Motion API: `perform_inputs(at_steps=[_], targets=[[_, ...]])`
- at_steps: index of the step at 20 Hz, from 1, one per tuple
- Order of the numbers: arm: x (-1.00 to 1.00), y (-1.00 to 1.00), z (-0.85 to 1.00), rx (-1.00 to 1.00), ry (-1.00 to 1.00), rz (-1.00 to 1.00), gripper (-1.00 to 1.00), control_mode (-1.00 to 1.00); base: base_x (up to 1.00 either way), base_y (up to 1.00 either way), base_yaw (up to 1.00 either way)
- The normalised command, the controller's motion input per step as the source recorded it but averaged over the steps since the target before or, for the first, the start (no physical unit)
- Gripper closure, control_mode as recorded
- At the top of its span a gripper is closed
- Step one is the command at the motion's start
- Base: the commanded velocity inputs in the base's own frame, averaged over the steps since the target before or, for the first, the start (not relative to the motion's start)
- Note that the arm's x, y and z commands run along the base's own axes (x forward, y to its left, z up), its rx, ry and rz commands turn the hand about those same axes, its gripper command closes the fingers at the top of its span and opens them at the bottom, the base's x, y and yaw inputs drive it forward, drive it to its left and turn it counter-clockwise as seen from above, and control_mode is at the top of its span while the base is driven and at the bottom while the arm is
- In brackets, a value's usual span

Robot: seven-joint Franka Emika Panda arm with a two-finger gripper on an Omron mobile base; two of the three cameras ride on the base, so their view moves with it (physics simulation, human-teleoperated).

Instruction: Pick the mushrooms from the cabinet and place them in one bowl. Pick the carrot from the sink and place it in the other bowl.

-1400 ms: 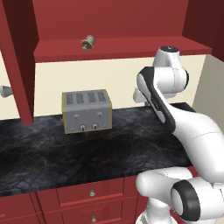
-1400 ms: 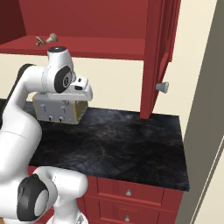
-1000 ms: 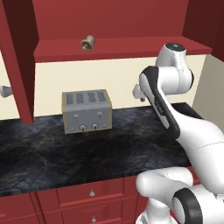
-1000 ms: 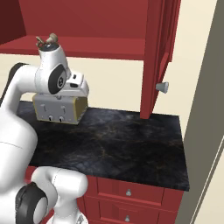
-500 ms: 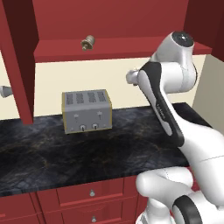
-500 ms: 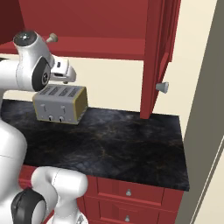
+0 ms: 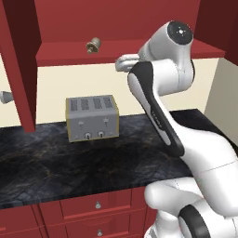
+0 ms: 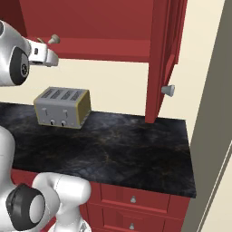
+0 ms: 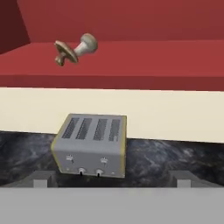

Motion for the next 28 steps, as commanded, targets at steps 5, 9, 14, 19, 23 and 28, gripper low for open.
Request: perform_inputs(at_steps=[5, 9, 14, 19, 23, 28], targets=[[0.19, 0.48, 0.5, 0.01, -0.17, 0.0, -1.0, -1.0, 0.0, 0.0, 0.0], [0.39, 0.53, 0.34, 0.0, -0.11, 0.0, -1.0, -1.0, 0.0, 0.0, 0.0], [0.58, 0.23, 0.06, 0.0, 0.0, 0.0, -1.0, -1.0, 0.0, 0.0, 0.0], [0.59, 0.04, 0.0, 0.0, 0.06, 0.01, -1.0, -1.0, 0.0, 0.0, 0.0], [0.7, 0.32, -0.01, -0.03, 0.04, 0.0, -1.0, -1.0, 0.0, 0.0, 0.0], [0.56, 0.33, -0.08, -0.04, 0.02, 0.0, -1.0, -1.0, 0.0, 0.0, 0.0]])
